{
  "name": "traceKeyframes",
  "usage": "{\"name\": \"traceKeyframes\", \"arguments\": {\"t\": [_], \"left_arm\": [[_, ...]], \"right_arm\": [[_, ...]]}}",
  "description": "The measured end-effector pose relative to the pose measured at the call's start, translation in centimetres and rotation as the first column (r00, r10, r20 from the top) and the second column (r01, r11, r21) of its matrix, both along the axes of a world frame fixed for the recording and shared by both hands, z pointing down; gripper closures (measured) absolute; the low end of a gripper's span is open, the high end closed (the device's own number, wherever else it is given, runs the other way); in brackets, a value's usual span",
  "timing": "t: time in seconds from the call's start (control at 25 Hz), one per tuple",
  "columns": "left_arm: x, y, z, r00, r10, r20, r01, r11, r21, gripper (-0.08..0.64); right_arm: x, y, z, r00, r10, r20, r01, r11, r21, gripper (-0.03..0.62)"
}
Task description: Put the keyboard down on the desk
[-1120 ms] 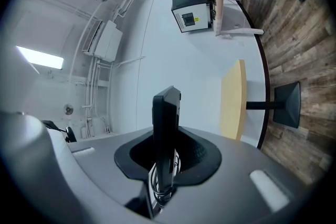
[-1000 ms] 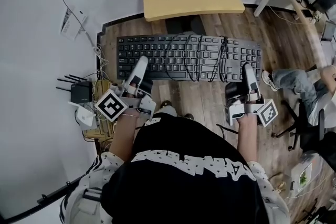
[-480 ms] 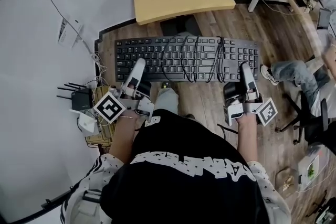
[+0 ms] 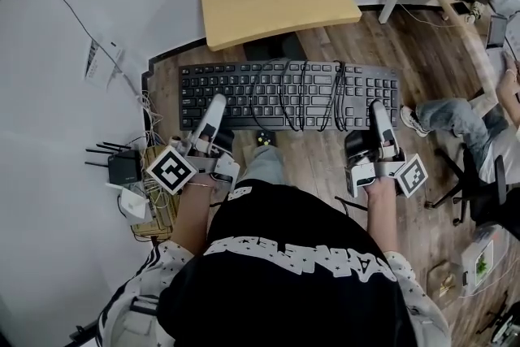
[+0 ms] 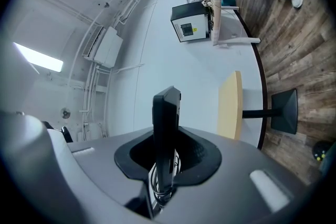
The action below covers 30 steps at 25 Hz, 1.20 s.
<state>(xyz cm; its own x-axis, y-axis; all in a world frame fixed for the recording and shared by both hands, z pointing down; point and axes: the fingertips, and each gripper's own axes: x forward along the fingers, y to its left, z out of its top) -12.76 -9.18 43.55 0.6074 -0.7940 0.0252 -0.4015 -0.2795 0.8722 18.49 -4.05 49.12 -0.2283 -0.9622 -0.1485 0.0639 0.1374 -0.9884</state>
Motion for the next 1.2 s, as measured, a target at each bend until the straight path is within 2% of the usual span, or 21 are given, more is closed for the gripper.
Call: {"name": "traceKeyframes", "arguments": {"t": [0.32,0.52,1.2], "left_arm": [[-0.39,0.43,-0.67,1.0,-0.019,-0.023,0.019,1.0,0.007,0.451],[-0.39,0.65,-0.49,1.0,-0.029,-0.009,0.029,1.0,0.0,0.451],[-0.36,0.69,-0.46,0.999,-0.026,-0.028,0.027,0.999,0.021,0.451]], "right_arm": [[-0.12,-0.21,-1.12,1.0,-0.016,-0.015,0.016,1.0,0.004,0.508],[-0.1,-0.3,-0.89,1.0,-0.023,-0.003,0.023,1.0,-0.009,0.508],[-0.1,-0.29,-0.84,1.0,-0.023,-0.011,0.023,1.0,0.002,0.508]]}}
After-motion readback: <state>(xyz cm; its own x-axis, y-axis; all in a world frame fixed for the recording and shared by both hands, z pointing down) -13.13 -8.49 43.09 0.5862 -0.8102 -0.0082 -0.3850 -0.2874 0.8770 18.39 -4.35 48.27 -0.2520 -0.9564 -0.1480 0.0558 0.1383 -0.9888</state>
